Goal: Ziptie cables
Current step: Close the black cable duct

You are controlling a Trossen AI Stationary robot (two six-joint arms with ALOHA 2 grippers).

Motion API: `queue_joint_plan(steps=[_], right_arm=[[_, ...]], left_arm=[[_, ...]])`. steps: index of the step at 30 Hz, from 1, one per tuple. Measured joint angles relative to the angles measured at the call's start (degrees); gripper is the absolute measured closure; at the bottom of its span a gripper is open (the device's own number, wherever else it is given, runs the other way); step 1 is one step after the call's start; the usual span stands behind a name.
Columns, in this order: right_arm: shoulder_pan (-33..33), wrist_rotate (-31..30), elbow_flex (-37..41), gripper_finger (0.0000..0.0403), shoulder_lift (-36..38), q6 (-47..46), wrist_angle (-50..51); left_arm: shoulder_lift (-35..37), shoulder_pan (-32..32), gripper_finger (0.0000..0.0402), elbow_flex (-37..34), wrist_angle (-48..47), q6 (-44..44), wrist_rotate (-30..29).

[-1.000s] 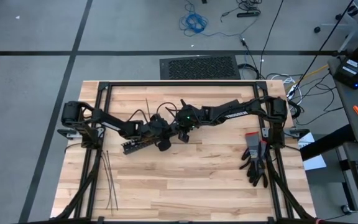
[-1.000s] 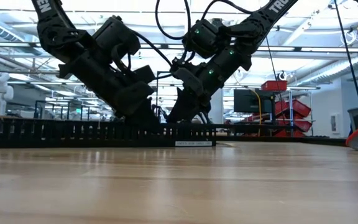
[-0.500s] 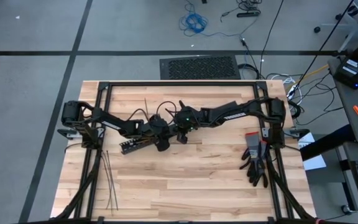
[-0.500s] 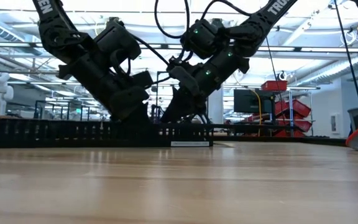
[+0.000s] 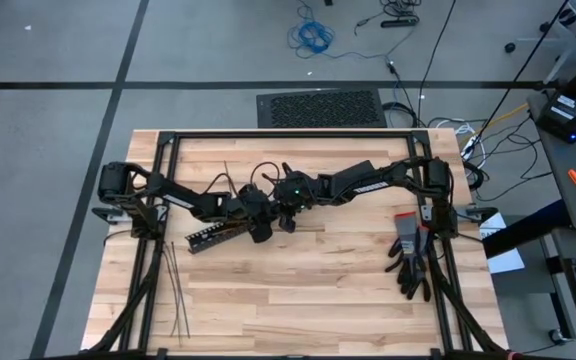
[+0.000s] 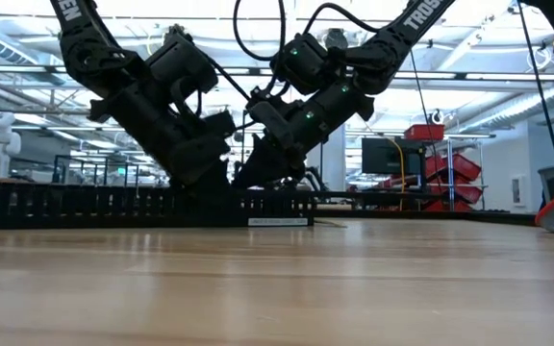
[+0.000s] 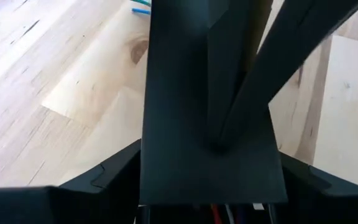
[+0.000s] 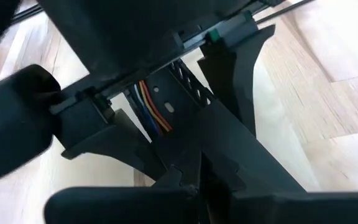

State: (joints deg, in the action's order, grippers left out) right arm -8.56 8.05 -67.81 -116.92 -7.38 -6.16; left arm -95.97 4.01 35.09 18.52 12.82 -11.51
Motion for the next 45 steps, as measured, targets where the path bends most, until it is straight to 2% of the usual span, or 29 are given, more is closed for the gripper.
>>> queue_joint_plan(steps=[7, 12, 15, 19, 25, 31, 37, 45], right_arm=[[0.03, -0.03, -0.13, 0.0403, -0.02, -0.37, 0.44], [-0.17, 0.00, -0.13, 0.0403, -0.02, -0.46, 0.45], [-0.79, 0.21, -0.15, 0.0403, -0.02, -1.33, 0.72], [-1.52, 0.53, -0.18, 0.0403, 0.00, -2.51, 1.21], [-1.57, 0.15, -0.18, 0.0403, 0.02, -2.47, 1.36], [-1.09, -0.61, -0.18, 0.0403, 0.04, -2.05, 1.51], [-1.14, -0.87, -0.18, 0.0403, 0.04, -1.81, 1.57], [-1.18, -1.03, -0.18, 0.0403, 0.09, -1.60, 1.75]], left_arm=[[8.78, -0.93, 0.0133, 0.07, -3.98, -0.05, 0.64], [19.45, -2.86, 0.0133, 0.11, -18.14, 1.87, 0.23], [23.08, -4.84, 0.0133, 0.11, -25.02, 5.30, -0.60], [22.12, -7.71, 0.0133, 0.04, -27.47, 7.89, -3.68], [14.51, -7.95, 0.0133, 0.09, -25.45, 8.87, -7.91], [8.87, -6.26, 0.0133, 0.07, -20.64, 7.27, -6.91], [7.75, -4.55, 0.0133, 0.07, -18.82, 6.19, -6.89], [7.65, -4.46, 0.0134, 0.00, -16.80, 2.57, -10.57]])
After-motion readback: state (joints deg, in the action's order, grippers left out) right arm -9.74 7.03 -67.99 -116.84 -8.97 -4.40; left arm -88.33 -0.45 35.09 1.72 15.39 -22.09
